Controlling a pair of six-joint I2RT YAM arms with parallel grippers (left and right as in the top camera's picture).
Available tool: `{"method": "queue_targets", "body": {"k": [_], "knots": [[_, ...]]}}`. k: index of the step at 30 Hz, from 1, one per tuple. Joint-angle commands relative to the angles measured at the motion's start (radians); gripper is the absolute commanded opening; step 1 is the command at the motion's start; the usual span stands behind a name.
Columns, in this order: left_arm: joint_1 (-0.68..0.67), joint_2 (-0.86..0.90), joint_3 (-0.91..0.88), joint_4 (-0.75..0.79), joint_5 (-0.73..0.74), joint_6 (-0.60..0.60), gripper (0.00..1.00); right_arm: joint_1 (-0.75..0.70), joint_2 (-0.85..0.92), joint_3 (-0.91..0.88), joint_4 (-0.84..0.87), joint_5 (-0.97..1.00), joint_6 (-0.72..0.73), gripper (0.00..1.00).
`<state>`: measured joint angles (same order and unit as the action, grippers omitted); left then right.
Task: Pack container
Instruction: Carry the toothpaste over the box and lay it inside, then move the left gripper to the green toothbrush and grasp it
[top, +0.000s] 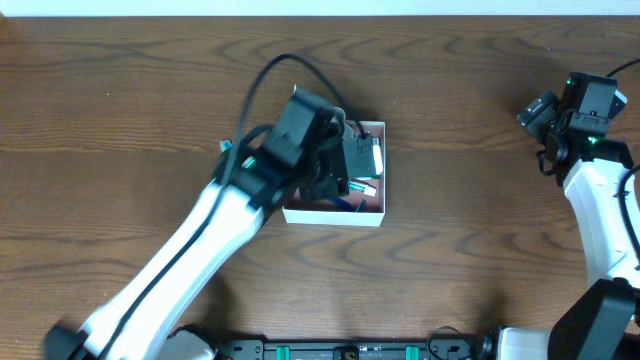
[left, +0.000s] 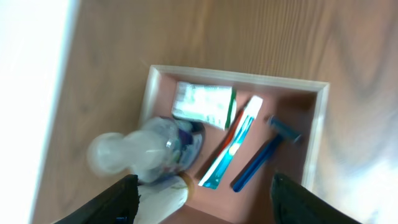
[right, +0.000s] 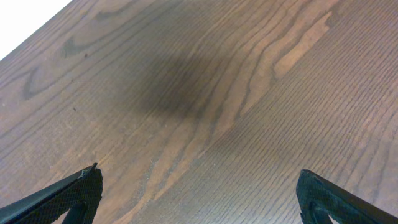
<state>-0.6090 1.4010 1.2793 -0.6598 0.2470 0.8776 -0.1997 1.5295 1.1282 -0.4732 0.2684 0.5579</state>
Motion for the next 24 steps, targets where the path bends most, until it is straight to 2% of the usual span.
{"method": "queue_targets", "body": {"k": [1, 4, 7, 10, 13, 17, 19, 20, 24], "knots": [[-0.026, -0.172, -0.003, -0.048, 0.013, -0.206, 0.69, -0.005, 0.002, 0.001, 0.001, 0.008, -0.006, 0.99], [-0.017, -0.293, -0.003, -0.103, -0.028, -0.361, 0.69, -0.005, 0.002, 0.001, 0.002, 0.008, -0.005, 0.99], [0.024, -0.357, -0.004, -0.129, -0.191, -0.55, 0.75, -0.005, 0.002, 0.001, 0.002, 0.008, -0.006, 0.99], [0.086, -0.361, -0.013, -0.132, -0.294, -0.623, 0.77, -0.005, 0.002, 0.001, 0.001, 0.008, -0.006, 0.99], [0.179, -0.31, -0.019, -0.128, -0.354, -0.724, 0.82, -0.005, 0.002, 0.001, 0.001, 0.008, -0.005, 0.99], [0.333, -0.183, -0.019, -0.13, -0.394, -0.99, 0.86, -0.005, 0.002, 0.001, 0.001, 0.008, -0.006, 0.99], [0.404, -0.098, -0.019, -0.13, -0.385, -1.122, 0.97, -0.005, 0.002, 0.001, 0.002, 0.008, -0.006, 0.99], [0.428, -0.058, -0.019, -0.129, -0.372, -1.165, 0.98, -0.005, 0.002, 0.001, 0.002, 0.008, -0.005, 0.99], [0.49, 0.121, -0.019, -0.107, -0.24, -1.198, 0.98, -0.005, 0.002, 0.001, 0.002, 0.008, -0.005, 0.99]]}}
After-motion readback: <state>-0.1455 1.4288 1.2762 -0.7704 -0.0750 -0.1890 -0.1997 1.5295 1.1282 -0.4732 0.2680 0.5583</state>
